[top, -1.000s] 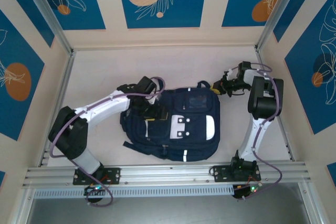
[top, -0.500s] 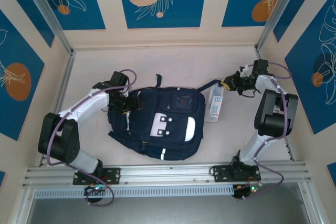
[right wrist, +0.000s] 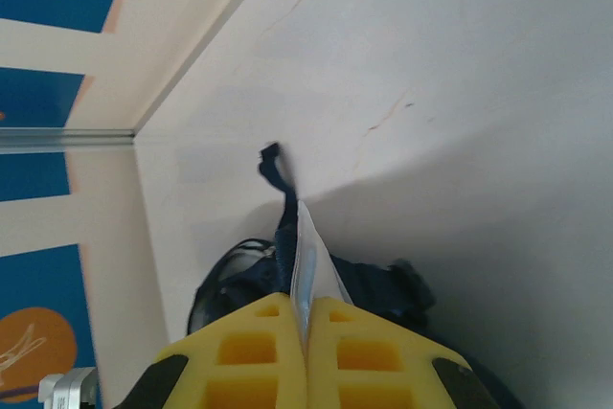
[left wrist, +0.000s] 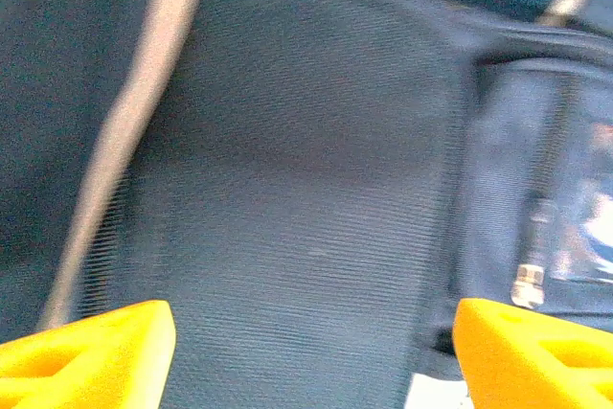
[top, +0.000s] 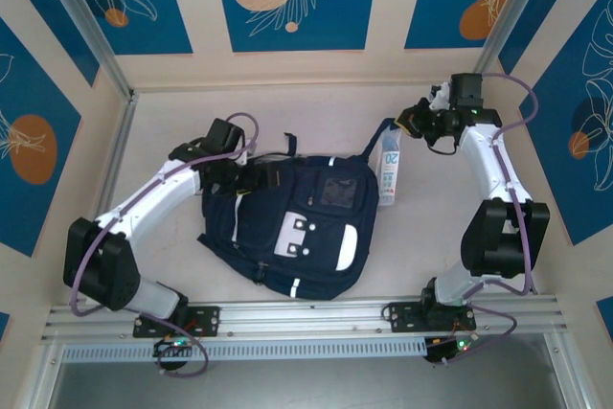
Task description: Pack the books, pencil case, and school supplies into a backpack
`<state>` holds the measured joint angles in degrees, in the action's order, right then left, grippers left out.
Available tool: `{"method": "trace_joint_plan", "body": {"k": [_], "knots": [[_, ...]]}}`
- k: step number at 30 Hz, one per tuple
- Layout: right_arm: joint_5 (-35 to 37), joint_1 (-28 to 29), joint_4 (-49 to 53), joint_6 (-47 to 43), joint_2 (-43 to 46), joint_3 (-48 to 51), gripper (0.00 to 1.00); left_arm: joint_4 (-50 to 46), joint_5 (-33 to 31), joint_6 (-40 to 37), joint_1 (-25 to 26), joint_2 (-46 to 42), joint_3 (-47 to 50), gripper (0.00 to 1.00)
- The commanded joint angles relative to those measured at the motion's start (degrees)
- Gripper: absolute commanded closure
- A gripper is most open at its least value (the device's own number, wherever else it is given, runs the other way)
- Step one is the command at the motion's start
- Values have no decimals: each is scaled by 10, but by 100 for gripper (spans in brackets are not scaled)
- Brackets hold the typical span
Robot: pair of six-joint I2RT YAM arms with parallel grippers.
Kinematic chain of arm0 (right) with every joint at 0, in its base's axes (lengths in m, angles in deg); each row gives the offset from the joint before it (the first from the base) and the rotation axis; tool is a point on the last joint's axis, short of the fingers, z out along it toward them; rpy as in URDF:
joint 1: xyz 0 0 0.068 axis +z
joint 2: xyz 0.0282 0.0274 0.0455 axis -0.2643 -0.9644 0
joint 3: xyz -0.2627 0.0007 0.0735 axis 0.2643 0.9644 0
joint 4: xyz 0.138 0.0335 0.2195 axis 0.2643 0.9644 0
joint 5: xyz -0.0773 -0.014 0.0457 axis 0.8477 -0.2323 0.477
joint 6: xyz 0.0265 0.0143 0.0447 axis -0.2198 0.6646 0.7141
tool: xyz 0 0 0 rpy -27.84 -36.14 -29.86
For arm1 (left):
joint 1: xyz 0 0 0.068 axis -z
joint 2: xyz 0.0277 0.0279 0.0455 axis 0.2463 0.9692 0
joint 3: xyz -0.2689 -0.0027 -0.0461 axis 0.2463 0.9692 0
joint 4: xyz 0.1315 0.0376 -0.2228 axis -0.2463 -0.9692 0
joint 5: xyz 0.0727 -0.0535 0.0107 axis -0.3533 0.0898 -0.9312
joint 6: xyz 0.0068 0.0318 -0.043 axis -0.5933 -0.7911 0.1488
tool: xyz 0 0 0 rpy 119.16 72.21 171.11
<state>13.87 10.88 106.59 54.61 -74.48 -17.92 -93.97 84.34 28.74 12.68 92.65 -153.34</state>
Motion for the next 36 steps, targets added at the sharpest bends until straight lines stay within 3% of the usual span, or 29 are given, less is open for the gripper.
{"method": "trace_joint_plan", "body": {"k": [1,5,9,12,19,26,31,36], "knots": [[-89,13,-23,118,-11,-20,100,22,38,17,30,-29,-39,20],[-98,6,-15,160,-36,-44,100,21,52,20,76,-11,-63,17],[-34,6,209,15,-140,-235,100,0,31,-2,118,21,-85,17],[1,0,291,18,-185,-316,100,28,32,6,139,40,-89,17],[-31,-42,249,200,-187,-268,100,-10,-67,-86,208,119,-224,14],[-54,-37,253,223,-209,-287,100,47,-191,-231,265,144,-274,12],[-65,-34,253,221,-213,-291,100,182,-186,-394,305,146,-226,10],[-69,-35,246,226,-213,-281,100,217,-152,-418,321,195,-260,10]]}}
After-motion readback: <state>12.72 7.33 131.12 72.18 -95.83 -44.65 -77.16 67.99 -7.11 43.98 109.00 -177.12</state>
